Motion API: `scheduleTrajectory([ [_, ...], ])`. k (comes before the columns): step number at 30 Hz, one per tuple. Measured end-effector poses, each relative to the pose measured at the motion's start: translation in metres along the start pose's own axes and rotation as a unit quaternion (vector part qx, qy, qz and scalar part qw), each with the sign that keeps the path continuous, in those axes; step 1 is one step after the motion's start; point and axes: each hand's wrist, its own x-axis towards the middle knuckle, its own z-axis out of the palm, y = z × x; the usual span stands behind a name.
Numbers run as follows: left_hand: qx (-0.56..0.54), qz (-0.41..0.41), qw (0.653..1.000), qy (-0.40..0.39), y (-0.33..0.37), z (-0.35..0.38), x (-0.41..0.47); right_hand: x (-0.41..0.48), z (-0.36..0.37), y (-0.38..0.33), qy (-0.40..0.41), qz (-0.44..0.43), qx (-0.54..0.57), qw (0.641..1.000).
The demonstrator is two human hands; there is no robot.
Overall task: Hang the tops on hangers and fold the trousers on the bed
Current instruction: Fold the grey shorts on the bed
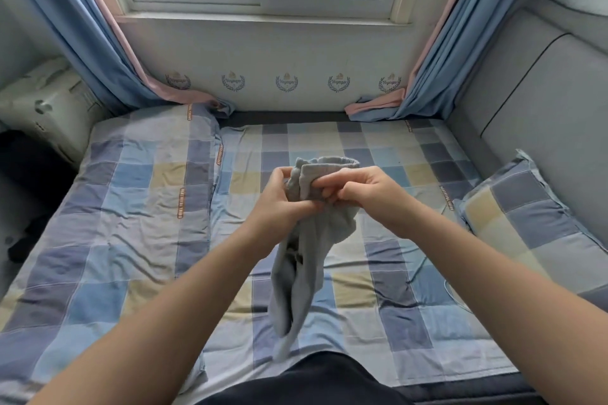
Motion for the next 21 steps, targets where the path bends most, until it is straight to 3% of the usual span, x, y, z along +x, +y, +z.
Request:
scheduleTrajectory([
  [2, 0.023, 0.013, 0.999, 0.042, -0.004, 0.002, 0.003, -0.001, -0.009, 0.005, 0.038, -0.024, 0.006, 0.999],
  [4, 0.026, 0.000, 0.999, 0.046, -0.008, 0.000, 0.006, -0.001, -0.024, 0.019, 0.091, -0.043, -0.055, 0.993],
  [7, -0.023, -0.012, 1.000, -0.008, -0.008, -0.010, 0.006, -0.006, -0.042, 0.049, 0.085, 0.036, -0.121, 0.988],
  [10, -0.102, -0.027, 0.993, -0.058, -0.003, -0.017, 0.003, -0.016, -0.043, 0.085, 0.000, 0.134, -0.015, 0.991],
  [12, -0.139, -0.036, 0.987, -0.079, -0.001, -0.022, 0.005, -0.021, -0.038, 0.104, -0.057, 0.154, 0.079, 0.983],
  [15, -0.157, -0.047, 0.982, -0.098, -0.005, -0.029, 0.008, -0.021, -0.024, 0.119, -0.113, 0.165, 0.132, 0.971],
  [17, -0.145, -0.059, 0.983, -0.091, -0.009, -0.035, 0.011, -0.019, -0.017, 0.123, -0.104, 0.177, 0.172, 0.963],
  [21, -0.103, -0.080, 0.991, -0.040, -0.024, -0.048, 0.018, -0.012, -0.017, 0.127, 0.011, 0.185, 0.239, 0.953],
])
